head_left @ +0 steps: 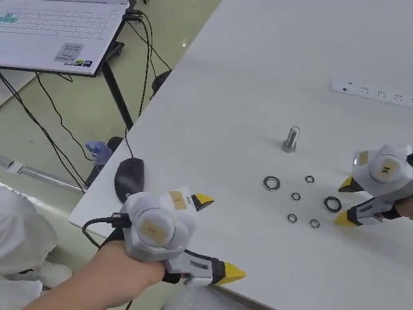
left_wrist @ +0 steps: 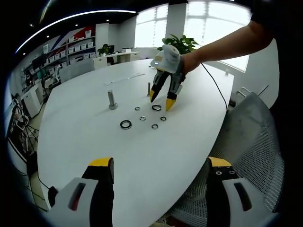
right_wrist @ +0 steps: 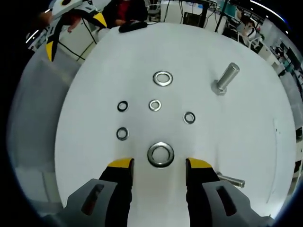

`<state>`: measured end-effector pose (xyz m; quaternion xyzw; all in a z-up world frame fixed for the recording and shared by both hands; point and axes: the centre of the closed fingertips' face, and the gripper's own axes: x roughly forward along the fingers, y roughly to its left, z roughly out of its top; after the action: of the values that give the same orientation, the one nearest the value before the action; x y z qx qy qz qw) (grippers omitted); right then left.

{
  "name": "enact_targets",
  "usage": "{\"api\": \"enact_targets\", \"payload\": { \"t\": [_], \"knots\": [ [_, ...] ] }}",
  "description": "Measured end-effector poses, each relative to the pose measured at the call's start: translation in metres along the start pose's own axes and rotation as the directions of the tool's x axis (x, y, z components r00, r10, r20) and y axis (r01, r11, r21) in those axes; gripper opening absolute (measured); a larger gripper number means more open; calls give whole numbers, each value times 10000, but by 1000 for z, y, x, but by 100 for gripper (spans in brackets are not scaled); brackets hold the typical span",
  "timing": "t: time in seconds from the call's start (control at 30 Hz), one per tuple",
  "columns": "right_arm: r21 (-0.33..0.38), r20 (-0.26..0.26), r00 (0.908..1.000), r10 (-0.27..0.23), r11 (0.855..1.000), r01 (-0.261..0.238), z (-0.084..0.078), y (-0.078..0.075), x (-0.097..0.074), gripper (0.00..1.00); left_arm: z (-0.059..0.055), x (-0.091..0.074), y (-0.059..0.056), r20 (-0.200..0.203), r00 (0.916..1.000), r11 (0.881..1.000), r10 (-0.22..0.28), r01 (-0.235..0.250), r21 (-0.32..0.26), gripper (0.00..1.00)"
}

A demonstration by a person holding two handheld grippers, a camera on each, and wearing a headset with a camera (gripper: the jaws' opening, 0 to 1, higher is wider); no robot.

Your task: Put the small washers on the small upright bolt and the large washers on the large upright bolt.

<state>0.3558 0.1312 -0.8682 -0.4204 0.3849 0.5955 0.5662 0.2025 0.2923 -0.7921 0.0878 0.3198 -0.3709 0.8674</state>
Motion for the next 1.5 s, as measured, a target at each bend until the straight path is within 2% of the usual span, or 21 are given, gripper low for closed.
{"api": "enact_targets", "payload": {
  "t": [0.17,0.33,0.53,0.7,0.9,1.13,1.2,1.4,1.5],
  "knots": [
    [12,30,9999,159,9999,-159,4,1,3,44,-1,0,2,-51,10000,10000,43,-43,-33,77],
    [-101,-199,9995,231,9997,-233,5,1,3,42,-3,-2,2,-139,9999,10000,-24,24,-31,76],
    [-198,-718,9971,271,9994,-285,6,-1,3,40,-3,-5,3,-14,10000,9999,14,-14,-130,75],
    [-244,-913,9955,247,9993,-270,6,-5,4,33,-7,-4,-1,-126,9999,9999,-62,61,-101,73],
    [-514,-1414,9896,273,9981,-348,7,-4,4,28,-8,-3,-4,-129,9998,9998,-117,115,-147,71],
    [-505,-1421,9896,209,9983,-284,7,-5,4,23,-7,-4,-5,-80,9999,9997,-114,112,-233,69],
    [41,-1261,9917,243,9997,-240,7,-6,4,22,-7,-5,-6,-28,9999,9995,-110,109,-302,68],
    [181,-1301,9911,285,9995,-263,8,-6,4,21,-12,-6,-7,-107,9996,9990,-256,253,-355,66],
    [320,-1299,9910,317,9991,-277,8,-5,4,21,-11,-8,-6,-69,9996,9992,-266,264,-311,66]
  ]
}}
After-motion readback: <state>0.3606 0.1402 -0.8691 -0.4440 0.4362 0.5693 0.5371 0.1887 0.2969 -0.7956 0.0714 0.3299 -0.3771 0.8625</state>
